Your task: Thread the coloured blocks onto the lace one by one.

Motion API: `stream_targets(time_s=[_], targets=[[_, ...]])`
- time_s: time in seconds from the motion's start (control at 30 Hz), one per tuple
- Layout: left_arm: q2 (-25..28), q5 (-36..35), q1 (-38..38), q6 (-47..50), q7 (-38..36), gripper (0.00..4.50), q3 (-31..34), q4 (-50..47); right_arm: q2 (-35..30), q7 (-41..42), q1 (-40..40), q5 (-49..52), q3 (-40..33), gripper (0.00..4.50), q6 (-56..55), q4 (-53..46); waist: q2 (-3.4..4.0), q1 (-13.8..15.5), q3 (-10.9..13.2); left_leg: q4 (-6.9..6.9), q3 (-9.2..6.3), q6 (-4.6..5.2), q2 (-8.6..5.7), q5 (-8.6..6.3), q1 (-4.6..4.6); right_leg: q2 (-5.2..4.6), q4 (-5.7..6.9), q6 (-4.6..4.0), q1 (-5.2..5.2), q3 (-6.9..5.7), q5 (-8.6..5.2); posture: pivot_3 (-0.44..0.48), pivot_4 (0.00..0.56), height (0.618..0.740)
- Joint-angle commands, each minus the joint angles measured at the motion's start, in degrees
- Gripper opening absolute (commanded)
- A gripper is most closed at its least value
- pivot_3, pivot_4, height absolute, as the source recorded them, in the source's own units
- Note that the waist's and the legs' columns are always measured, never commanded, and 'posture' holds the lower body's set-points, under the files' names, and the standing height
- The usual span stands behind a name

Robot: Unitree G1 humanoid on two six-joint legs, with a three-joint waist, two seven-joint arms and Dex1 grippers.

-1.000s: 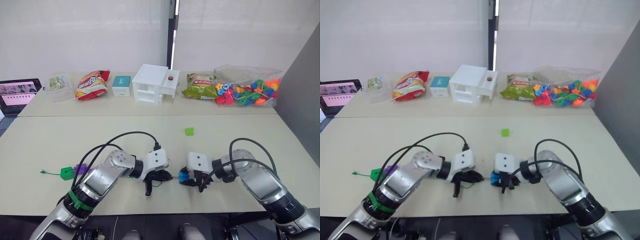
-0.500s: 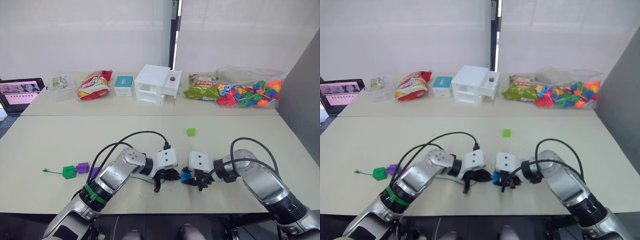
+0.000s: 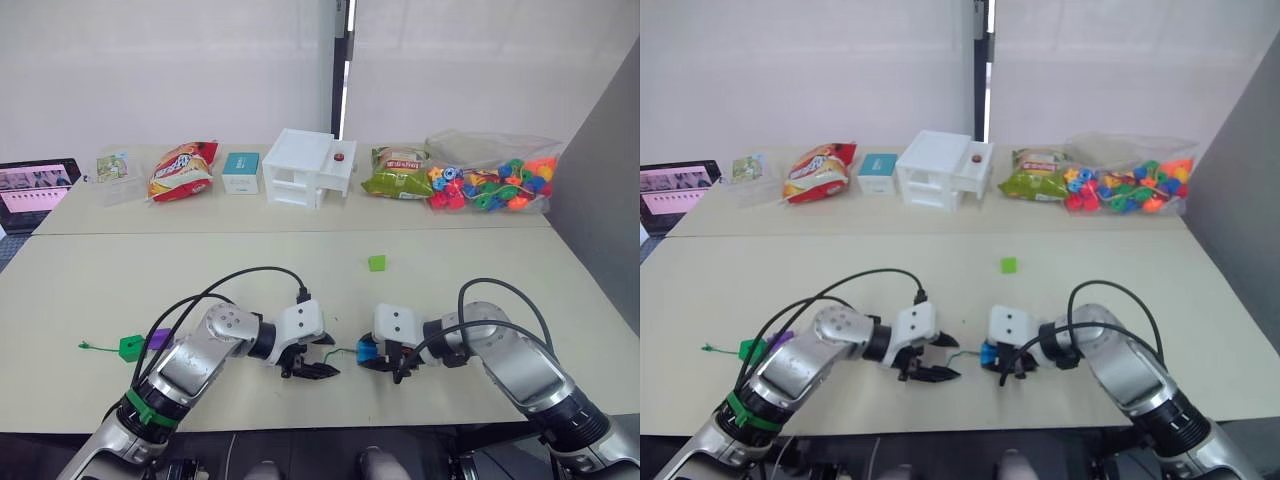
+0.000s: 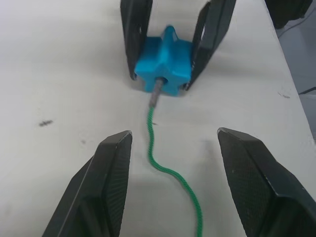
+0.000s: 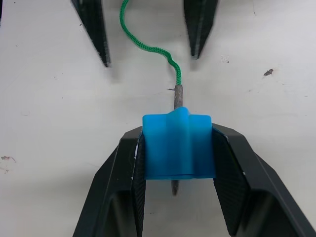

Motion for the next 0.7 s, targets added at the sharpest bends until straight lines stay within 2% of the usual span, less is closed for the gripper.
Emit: stream_targets(time_s=[0.03,0.17,0.27,0.47,0.7], targets=[[-1.2,-0.3,0.3,-1.6,1.7,2.91,1.1,-0.7,0.3,-0.1,0.0,0.6,0.5,1.36,0.6,-0.2,0.0,0.0,0.0,0.0,0.0,0.0,0.0,0.0,0.0,0.0,0.0,0.0,0.0,0.0,0.0,0.0,0.15,0.74],[-1.9,1.1,1.6,-2.4,3.3,2.91,-0.2,1.6,0.1,0.0,-0.2,0.8,0.5,1.36,1.1,-0.7,0.0,0.0,0.0,0.0,0.01,0.0,0.0,0.0,0.0,0.0,-0.01,0.0,0.01,0.01,0.0,0.0,0.15,0.74],[-1.7,1.8,2.4,-4.1,3.3,2.08,-0.4,2.8,-0.1,0.1,-0.4,1.0,0.3,1.36,1.3,-1.0,0.0,0.1,0.0,0.0,0.0,0.0,0.0,0.0,0.01,0.0,0.01,0.0,0.01,0.0,0.0,0.0,0.15,0.74],[-1.8,1.7,2.7,-4.8,3.3,0.05,-0.3,3.0,-0.3,0.2,-0.3,0.9,0.1,1.36,1.3,-1.1,0.0,0.0,0.0,-0.02,0.01,0.0,-0.01,0.0,0.01,-0.01,-0.01,0.0,0.01,0.0,0.0,0.0,0.15,0.74],[-3.6,2.1,0.4,-4.5,4.2,0.02,-0.5,2.2,-0.1,-0.1,-0.2,1.0,0.1,1.36,1.6,-1.5,0.0,0.1,0.0,-0.01,0.01,0.0,-0.01,0.0,0.0,-0.01,-0.02,0.0,0.02,0.01,0.0,0.0,0.15,0.74]])
